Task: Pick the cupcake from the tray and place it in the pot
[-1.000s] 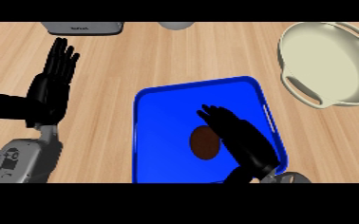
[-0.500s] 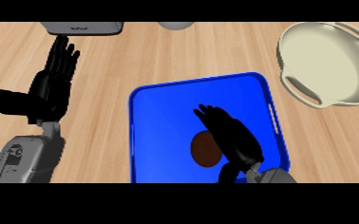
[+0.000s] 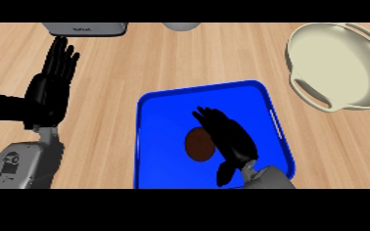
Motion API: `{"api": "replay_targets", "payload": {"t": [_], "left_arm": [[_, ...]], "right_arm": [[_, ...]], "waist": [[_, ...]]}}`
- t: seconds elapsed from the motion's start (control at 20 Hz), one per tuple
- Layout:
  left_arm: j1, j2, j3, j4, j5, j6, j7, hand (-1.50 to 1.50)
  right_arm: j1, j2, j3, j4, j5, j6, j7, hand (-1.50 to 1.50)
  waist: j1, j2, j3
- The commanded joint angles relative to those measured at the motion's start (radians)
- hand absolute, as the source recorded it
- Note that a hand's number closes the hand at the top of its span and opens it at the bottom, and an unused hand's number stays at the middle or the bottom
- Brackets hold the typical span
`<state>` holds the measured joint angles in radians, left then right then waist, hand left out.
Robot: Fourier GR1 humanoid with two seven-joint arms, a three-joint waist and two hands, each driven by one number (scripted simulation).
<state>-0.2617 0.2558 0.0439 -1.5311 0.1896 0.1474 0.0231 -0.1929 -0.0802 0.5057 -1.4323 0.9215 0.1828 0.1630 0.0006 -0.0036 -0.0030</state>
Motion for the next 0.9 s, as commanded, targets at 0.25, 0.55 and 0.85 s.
{"api": "replay_targets", "payload": {"t": [0.25,0.55,0.85], "left_arm": [[-0.023,-0.057,-0.022,0.001,-0.048,0.032,0.012,0.00],[-0.021,-0.009,0.055,0.021,0.002,-0.052,0.012,0.00],[-0.020,-0.024,0.051,0.042,-0.011,-0.049,-0.003,0.00]], "right_arm": [[-0.107,0.074,0.034,0.190,0.087,-0.102,-0.171,1.50],[0.018,0.061,0.080,0.086,0.157,-0.126,-0.164,1.50],[-0.051,0.078,0.100,0.059,0.222,-0.207,-0.013,1.50]], "waist": [[0.003,0.005,0.003],[-0.002,0.003,0.003],[-0.004,0.003,0.003]]}}
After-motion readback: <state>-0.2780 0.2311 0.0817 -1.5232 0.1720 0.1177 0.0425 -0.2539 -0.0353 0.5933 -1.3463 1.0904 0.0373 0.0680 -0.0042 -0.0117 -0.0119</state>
